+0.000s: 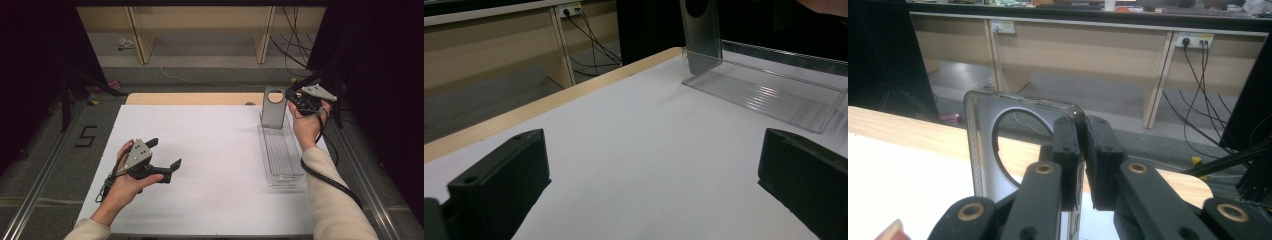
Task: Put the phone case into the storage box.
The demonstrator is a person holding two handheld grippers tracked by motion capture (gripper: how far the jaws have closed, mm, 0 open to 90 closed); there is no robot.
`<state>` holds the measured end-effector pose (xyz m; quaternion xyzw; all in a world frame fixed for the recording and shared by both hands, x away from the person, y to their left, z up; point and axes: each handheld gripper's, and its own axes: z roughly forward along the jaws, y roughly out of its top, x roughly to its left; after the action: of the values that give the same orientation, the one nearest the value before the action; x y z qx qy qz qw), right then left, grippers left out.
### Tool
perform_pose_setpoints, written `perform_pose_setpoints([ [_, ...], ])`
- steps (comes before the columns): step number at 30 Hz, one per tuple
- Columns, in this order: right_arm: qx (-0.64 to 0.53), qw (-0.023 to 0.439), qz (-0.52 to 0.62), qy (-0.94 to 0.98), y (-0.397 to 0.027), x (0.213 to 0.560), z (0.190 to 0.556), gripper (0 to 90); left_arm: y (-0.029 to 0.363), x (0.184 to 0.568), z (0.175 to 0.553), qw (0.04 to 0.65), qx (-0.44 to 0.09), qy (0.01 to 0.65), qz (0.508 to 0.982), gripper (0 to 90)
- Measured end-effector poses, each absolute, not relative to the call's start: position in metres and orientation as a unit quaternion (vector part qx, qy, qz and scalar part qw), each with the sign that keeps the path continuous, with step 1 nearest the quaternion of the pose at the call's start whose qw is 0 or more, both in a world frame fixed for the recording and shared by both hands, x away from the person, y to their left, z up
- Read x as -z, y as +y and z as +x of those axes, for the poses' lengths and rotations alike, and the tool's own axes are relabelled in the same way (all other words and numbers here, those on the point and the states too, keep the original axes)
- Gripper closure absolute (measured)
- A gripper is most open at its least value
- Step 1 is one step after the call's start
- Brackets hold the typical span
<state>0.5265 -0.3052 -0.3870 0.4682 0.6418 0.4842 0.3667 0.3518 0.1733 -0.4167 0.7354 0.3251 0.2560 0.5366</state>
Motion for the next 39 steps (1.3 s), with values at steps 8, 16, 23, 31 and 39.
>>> perform_pose_setpoints([
  [8,-0.478,0.366,0.467,0.649,-0.303,0.391,0.528,84.5,0.174,0.417,0.352,0.536,-0.257,0.326,0.735,0.0],
  [16,-0.477,0.365,0.467,0.649,-0.304,0.394,0.529,84.4,0.174,0.416,0.352,0.536,-0.258,0.325,0.735,0.0],
  [23,-0.473,0.364,0.47,0.65,-0.305,0.397,0.53,84.2,0.174,0.416,0.352,0.536,-0.257,0.325,0.735,0.0],
  [31,-0.471,0.363,0.472,0.651,-0.306,0.4,0.531,84.0,0.174,0.416,0.352,0.537,-0.258,0.325,0.735,0.0],
  [39,-0.471,0.366,0.472,0.649,-0.307,0.4,0.531,83.1,0.174,0.416,0.352,0.537,-0.258,0.326,0.735,0.0],
])
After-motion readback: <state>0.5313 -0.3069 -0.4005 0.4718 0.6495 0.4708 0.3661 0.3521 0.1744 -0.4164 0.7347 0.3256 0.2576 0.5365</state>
